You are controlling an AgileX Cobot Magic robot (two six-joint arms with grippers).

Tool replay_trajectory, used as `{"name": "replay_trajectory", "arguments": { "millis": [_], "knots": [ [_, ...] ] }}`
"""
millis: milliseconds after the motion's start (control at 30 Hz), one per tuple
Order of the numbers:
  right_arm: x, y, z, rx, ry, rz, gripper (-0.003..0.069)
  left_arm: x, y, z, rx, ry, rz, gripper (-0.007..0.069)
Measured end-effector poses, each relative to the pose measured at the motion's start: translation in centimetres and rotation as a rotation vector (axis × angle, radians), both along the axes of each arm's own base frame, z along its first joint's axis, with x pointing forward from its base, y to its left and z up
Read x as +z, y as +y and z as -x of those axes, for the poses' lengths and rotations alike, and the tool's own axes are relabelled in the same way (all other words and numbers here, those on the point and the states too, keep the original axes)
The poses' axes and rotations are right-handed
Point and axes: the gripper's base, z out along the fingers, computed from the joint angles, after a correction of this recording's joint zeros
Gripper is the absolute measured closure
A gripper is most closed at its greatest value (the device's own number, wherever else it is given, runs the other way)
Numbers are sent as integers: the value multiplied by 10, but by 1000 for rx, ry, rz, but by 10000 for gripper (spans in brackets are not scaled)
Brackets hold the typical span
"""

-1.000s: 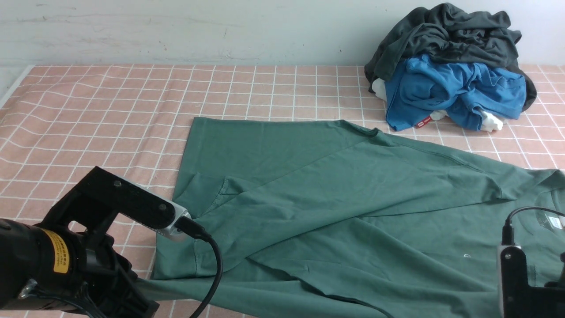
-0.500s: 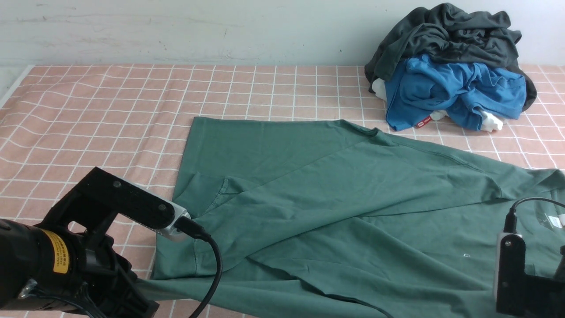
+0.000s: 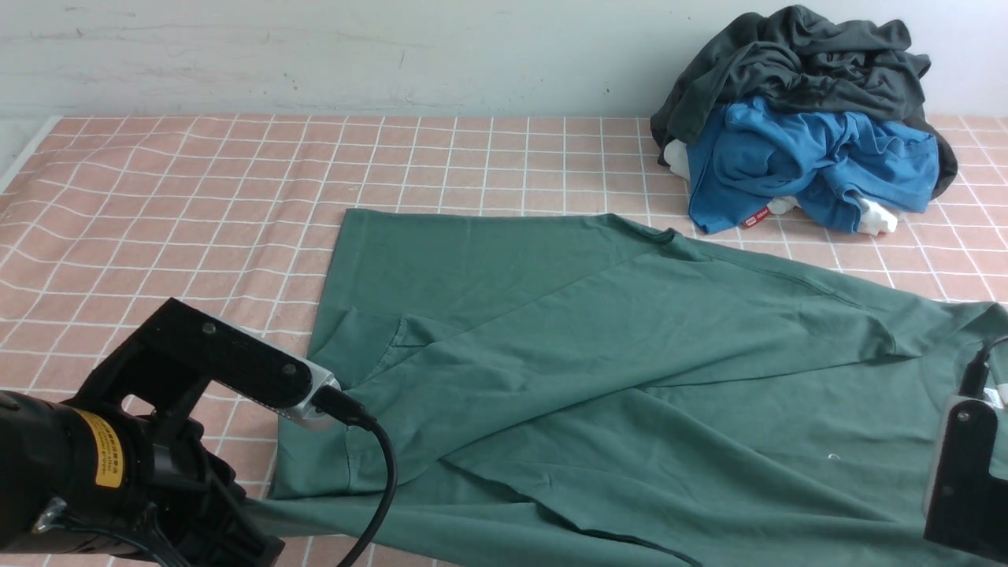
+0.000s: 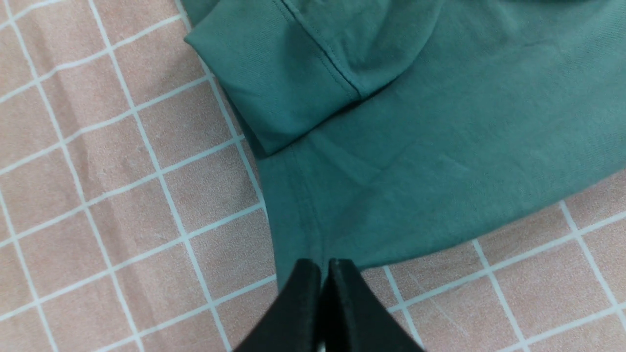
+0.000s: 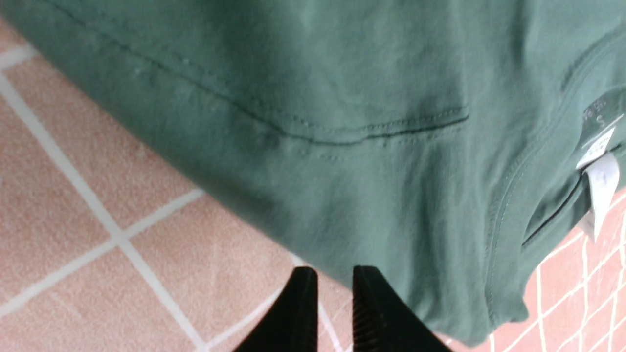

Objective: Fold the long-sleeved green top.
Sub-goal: Use both arms simultaneously to clamp the lower edge of the clothing fabric

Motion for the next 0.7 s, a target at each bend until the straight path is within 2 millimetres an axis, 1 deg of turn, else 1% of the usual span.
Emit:
{"name": "replay_trajectory", "arguments": {
  "millis": [200,300,333,367,467,533,700],
  "knots": [
    [-3,2,-2,20,3,-3,517,0,0,0,0,-2,1,625],
    [-5,2,-4,41,12,8,470,0,0,0,0,-2,1,625],
    [-5,2,-4,41,12,8,466,0,0,0,0,-2,1,625],
    [-10,2,-5,46,38,16,438,0,0,0,0,-2,1,625],
    [-19,3,-7,72,88,34,405,0,0,0,0,-2,1,625],
    [-24,3,-8,93,114,50,400,0,0,0,0,-2,1,625],
    [-26,3,-13,130,121,72,405,0,0,0,0,-2,1,625]
  ]
}}
